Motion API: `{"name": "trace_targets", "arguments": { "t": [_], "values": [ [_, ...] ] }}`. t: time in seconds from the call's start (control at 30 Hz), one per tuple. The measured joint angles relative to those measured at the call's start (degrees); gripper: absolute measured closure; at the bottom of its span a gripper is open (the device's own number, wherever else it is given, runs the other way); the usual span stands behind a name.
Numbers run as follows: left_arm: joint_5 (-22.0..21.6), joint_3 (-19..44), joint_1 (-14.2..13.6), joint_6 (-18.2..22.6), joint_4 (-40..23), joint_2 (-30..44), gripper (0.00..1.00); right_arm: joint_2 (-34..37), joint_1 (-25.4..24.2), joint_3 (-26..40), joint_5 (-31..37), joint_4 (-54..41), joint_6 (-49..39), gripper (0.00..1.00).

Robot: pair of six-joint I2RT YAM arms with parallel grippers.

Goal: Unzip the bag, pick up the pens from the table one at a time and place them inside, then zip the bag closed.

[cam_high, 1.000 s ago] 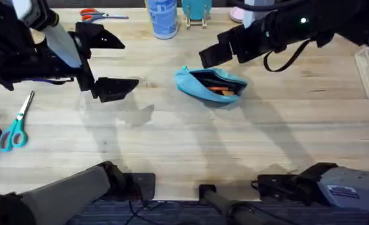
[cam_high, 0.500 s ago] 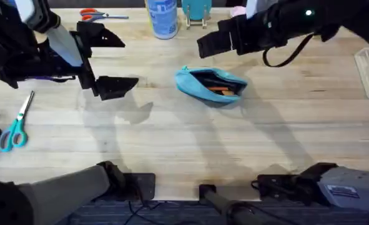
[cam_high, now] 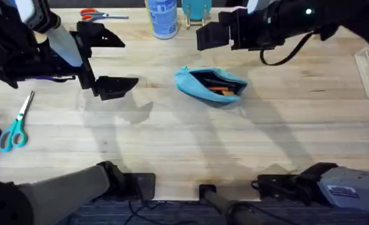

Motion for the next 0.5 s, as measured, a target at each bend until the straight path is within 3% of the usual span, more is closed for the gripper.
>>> {"name": "trace_targets", "arguments": {
  "t": [0.23,0.5],
  "values": [
    [0.00,0.00,0.00,-0.01,0.00,0.00,0.007,0.02,0.00,1.56,-0.39,-0.36,1.25,0.004],
    [0.00,0.00,0.00,0.00,0.00,0.00,0.007,1.05,0.00,10.49,-0.70,-6.19,1.46,0.005]
  ]
}}
